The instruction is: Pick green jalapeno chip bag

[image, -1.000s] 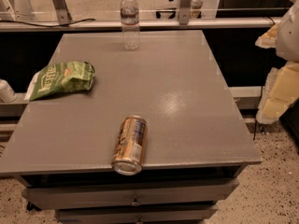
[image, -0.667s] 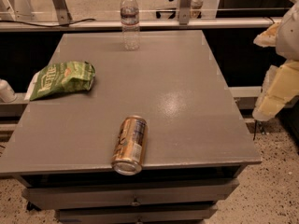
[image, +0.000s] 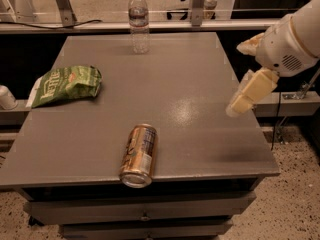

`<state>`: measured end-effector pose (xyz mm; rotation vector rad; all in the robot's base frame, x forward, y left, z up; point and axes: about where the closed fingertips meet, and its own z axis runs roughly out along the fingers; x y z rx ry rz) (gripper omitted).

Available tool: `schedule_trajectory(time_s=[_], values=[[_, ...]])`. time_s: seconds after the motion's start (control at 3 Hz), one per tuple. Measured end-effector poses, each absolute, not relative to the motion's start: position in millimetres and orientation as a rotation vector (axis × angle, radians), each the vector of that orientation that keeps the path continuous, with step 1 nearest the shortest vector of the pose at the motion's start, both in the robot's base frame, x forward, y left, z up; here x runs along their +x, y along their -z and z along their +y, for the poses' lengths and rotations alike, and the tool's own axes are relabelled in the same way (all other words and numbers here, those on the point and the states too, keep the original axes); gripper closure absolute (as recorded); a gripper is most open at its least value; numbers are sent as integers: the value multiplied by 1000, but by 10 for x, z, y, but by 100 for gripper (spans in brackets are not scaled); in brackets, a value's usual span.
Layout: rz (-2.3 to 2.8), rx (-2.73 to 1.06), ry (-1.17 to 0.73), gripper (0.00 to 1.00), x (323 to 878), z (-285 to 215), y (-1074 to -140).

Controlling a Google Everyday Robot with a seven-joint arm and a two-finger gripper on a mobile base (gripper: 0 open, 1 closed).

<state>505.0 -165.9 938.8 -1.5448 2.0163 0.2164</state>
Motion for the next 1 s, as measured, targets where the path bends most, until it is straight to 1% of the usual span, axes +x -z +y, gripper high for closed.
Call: schedule_trajectory(time_s=[0.33, 1.0], values=[[1926, -1501, -324, 0, 5319, -1176, -9259], [1799, -1441, -509, 0, 5471, 36, -9190]])
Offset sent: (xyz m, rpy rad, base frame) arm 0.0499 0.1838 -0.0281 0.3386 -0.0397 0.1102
